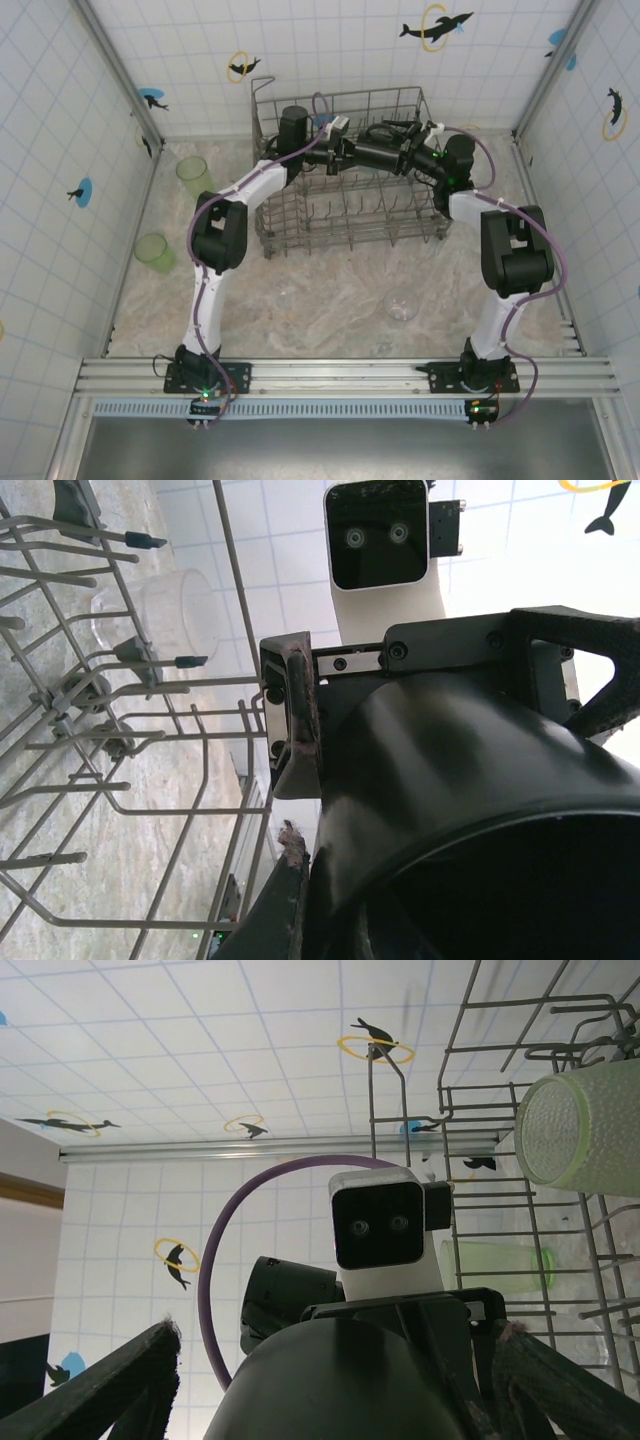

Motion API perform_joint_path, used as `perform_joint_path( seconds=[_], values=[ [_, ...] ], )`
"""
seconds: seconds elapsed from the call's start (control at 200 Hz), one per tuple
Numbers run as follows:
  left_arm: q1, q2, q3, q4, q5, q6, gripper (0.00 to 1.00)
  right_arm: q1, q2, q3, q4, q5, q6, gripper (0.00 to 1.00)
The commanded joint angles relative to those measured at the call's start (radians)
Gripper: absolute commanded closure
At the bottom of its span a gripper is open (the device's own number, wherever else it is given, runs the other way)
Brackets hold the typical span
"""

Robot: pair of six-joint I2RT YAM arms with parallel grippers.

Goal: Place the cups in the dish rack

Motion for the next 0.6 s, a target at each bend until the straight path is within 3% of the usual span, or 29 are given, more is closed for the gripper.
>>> perform_joint_path(
  seconds=[0.0, 0.115, 0.27, 0.41, 0.595],
  values=[
    [0.011, -0.002, 0.057, 0.130, -0.112, -0.052, 0.83, 0.036, -0.006, -0.006, 0.022, -0.098, -0.012, 0.72],
    [0.013, -0.005, 0.049, 0.154, -0.113, -0.070, 0.77, 0.030, 0.003, -0.001, 0.022, -0.096, -0.011, 0.72],
    [0.013, -0.013, 0.039, 0.178, -0.120, -0.083, 0.77, 0.024, 0.010, 0.000, 0.000, -0.087, -0.023, 0.73],
    [0.013, -0.026, 0.008, 0.241, -0.111, -0.113, 1.00, 0.024, 0.020, 0.000, 0.001, -0.084, -0.021, 0.73],
    [0.012, -0.052, -0.052, 0.298, -0.105, -0.135, 1.00, 0.023, 0.036, 0.014, 0.002, -0.084, -0.020, 0.71]
  ],
)
